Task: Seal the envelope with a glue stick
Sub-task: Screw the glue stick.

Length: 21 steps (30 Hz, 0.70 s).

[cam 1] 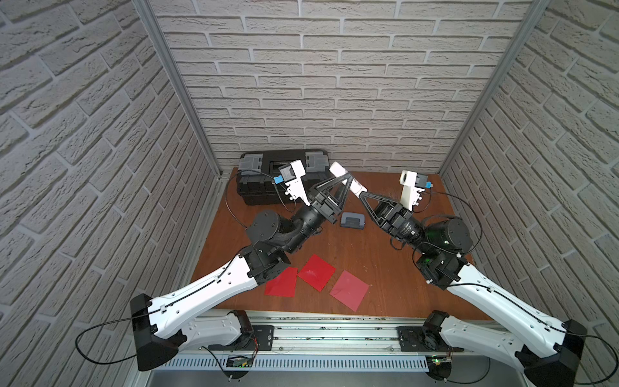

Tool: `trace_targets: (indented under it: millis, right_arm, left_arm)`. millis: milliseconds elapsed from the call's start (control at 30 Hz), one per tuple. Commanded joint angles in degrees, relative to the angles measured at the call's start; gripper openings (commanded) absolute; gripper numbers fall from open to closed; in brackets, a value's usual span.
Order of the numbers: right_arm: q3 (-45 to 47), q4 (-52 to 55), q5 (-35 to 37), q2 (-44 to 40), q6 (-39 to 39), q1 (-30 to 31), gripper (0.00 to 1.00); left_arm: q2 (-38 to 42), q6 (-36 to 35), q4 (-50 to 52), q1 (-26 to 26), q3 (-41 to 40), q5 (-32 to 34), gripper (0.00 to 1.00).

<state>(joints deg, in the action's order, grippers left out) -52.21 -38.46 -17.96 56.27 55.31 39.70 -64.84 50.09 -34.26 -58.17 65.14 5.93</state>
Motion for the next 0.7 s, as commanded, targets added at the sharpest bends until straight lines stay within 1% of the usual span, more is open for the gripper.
trace_targets:
  millis: [0,67,133,233,267,400,467,533,600,667]
  right_arm:
    - [-2.18,1.24,4.39,-3.62,-17.69,0.45,0.1]
    - [-2.8,2.98,5.22,-4.51,-30.86,0.71,0.06]
    - [-3.33,2.98,4.6,-4.45,-44.1,0.98,0.04]
    - [-3.93,1.87,0.17,-3.52,-61.51,1.29,0.03]
    - [-4.18,1.85,-0.65,-3.24,-65.79,1.55,0.03]
    - [-4.65,2.99,-5.5,-2.64,-76.39,2.29,0.04]
    - [-4.33,2.96,-5.28,-2.9,-75.96,2.78,0.05]
    - [-3.98,4.16,-3.01,-4.04,-72.08,3.14,0.09]
    - [-3.56,5.75,-0.58,-5.46,-67.18,3.33,0.17]
    - [-3.13,7.74,2.07,-7.28,-58.78,3.33,0.3]
  left_arm:
    - [0.14,0.45,-2.3,0.43,-1.0,0.47,0.0]
    - [-0.29,1.99,-3.03,0.64,-1.43,1.16,0.0]
    - [-0.63,3.11,-3.39,0.86,-1.53,1.19,0.0]
    - [-1.26,4.63,-4.21,1.04,-1.6,1.36,0.0]
    - [-1.52,5.02,-4.53,1.04,-1.59,1.36,0.0]
    - [-2.3,6.29,-5.2,1.04,-1.6,1.33,0.0]
    - [-2.47,6.66,-5.45,1.08,-1.77,1.27,0.0]
    - [-2.46,6.91,-5.68,1.11,-1.95,1.32,0.0]
    - [-2.39,6.8,-5.73,1.12,-1.95,1.27,0.0]
    - [-2.18,6.64,-5.73,1.13,-2.04,1.11,0.0]
